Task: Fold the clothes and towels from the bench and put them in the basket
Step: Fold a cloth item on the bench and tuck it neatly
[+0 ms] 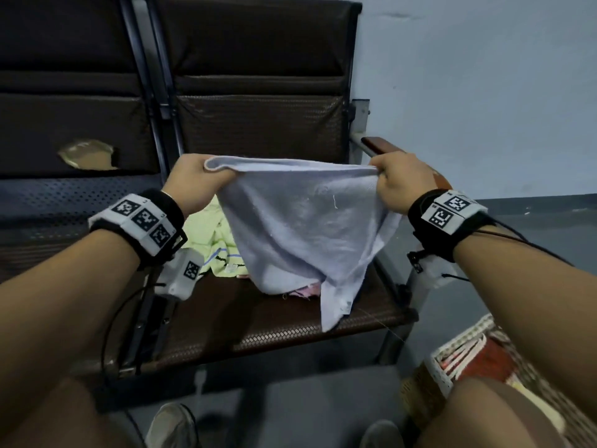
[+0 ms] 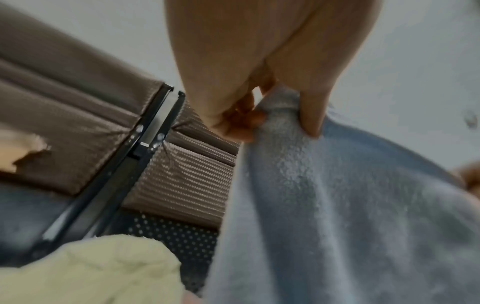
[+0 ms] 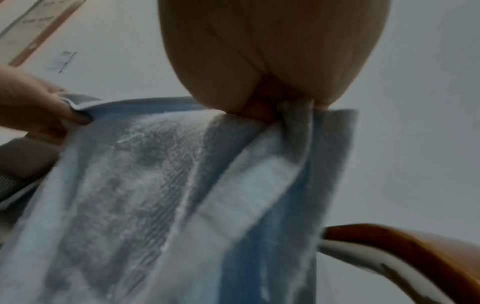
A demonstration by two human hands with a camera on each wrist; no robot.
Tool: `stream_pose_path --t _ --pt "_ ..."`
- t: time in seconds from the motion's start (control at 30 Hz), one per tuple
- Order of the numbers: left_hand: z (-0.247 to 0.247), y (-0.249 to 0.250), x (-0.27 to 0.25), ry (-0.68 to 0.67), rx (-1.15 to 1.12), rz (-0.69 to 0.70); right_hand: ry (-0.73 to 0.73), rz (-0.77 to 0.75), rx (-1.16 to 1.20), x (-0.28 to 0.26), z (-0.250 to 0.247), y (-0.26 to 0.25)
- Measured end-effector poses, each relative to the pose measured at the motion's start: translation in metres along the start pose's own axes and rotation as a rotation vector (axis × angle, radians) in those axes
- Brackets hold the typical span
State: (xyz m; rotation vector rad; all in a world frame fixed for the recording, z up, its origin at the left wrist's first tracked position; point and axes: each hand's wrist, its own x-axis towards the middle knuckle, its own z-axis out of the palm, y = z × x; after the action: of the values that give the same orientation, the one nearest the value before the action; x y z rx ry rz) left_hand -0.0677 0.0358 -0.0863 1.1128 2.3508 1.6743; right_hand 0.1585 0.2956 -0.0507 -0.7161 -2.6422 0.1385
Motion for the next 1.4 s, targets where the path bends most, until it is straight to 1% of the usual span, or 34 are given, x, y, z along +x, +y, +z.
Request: stream_pose_path --t 0.07,0.17,0.23,0.3,0.37,0.43,0.5,0.57,0.63,0.7,0.77,0.8,0.87,0.9,0.93,1.0,1.03,1.07,1.1,1.17,1.2,1.23,1.27,1.33,1.37,1.4 --pt "-0.002 0.015 0.006 0.06 -0.171 -0.105 0.021 0.037 0.151 0.005 -0.006 -0.001" --pt "-0.008 0.029 0.015 0.146 -0.267 -0.217 0.011 0.054 0.277 0.009 -0.016 0.001" --pt "-0.01 0.033 0.021 0.199 -0.234 -0.232 -0.061 0.062 0.349 0.01 -0.02 0.0" --pt "-0.009 0.037 0.024 0.25 -0.199 -0.229 -0.114 0.138 0.429 0.013 -0.022 -0.004" --pt "-0.003 0.044 0.026 0.271 -0.272 -0.266 -0.147 0.208 0.503 0.013 -0.023 -0.014" --pt "0.008 0.056 0.026 0.268 -0.389 -0.34 -0.202 0.273 0.656 0.014 -0.021 -0.024" --pt "0.025 0.07 0.019 0.228 -0.467 -0.37 -0.249 0.35 0.827 0.013 -0.017 -0.038" --pt "0.046 0.084 0.005 0.119 -0.477 -0.339 -0.233 0.416 0.979 0.008 -0.013 -0.055" --pt "0.065 0.097 -0.014 -0.015 -0.473 -0.261 -0.253 0.483 1.155 0.006 -0.009 -0.069" --pt "0.077 0.104 -0.032 -0.124 -0.381 -0.155 -0.338 0.507 1.278 0.002 -0.012 -0.078" --pt "0.079 0.106 -0.042 -0.207 -0.241 -0.054 -0.411 0.476 1.263 -0.003 -0.017 -0.082" --pt "0.078 0.106 -0.044 -0.245 -0.219 -0.031 -0.42 0.455 1.218 -0.005 -0.019 -0.082" --pt "0.071 0.107 -0.043 -0.316 -0.32 -0.101 -0.384 0.434 1.107 -0.01 -0.021 -0.079" --pt "0.069 0.105 -0.041 -0.303 -0.371 -0.147 -0.371 0.423 1.068 -0.011 -0.02 -0.077" --pt "0.067 0.102 -0.037 -0.235 -0.375 -0.163 -0.376 0.393 1.05 -0.012 -0.021 -0.076" --pt "0.065 0.095 -0.028 -0.068 -0.316 -0.145 -0.42 0.288 1.069 -0.014 -0.022 -0.077" --pt "0.064 0.092 -0.025 -0.038 -0.319 -0.16 -0.441 0.231 1.091 -0.014 -0.023 -0.077" --pt "0.063 0.09 -0.022 -0.085 -0.356 -0.204 -0.461 0.177 1.105 -0.015 -0.025 -0.078" --pt "0.061 0.087 -0.019 -0.189 -0.41 -0.253 -0.47 0.133 1.103 -0.015 -0.027 -0.079" --pt "0.056 0.083 -0.015 -0.468 -0.504 -0.317 -0.452 0.091 1.094 -0.012 -0.028 -0.077" --pt "0.052 0.084 -0.013 -0.567 -0.53 -0.361 -0.447 0.091 1.094 -0.01 -0.029 -0.075" --pt "0.05 0.083 -0.012 -0.612 -0.543 -0.384 -0.446 0.096 1.092 -0.007 -0.029 -0.073" --pt "0.048 0.083 -0.009 -0.622 -0.527 -0.385 -0.457 0.105 1.077 -0.005 -0.029 -0.069" --pt "0.047 0.08 0.002 -0.602 -0.468 -0.368 -0.521 0.124 0.992 0.002 -0.029 -0.06" --pt "0.047 0.081 0.007 -0.58 -0.447 -0.354 -0.554 0.127 0.875 0.006 -0.029 -0.054" --pt "0.048 0.081 0.013 -0.542 -0.435 -0.341 -0.573 0.118 0.7 0.011 -0.029 -0.047"
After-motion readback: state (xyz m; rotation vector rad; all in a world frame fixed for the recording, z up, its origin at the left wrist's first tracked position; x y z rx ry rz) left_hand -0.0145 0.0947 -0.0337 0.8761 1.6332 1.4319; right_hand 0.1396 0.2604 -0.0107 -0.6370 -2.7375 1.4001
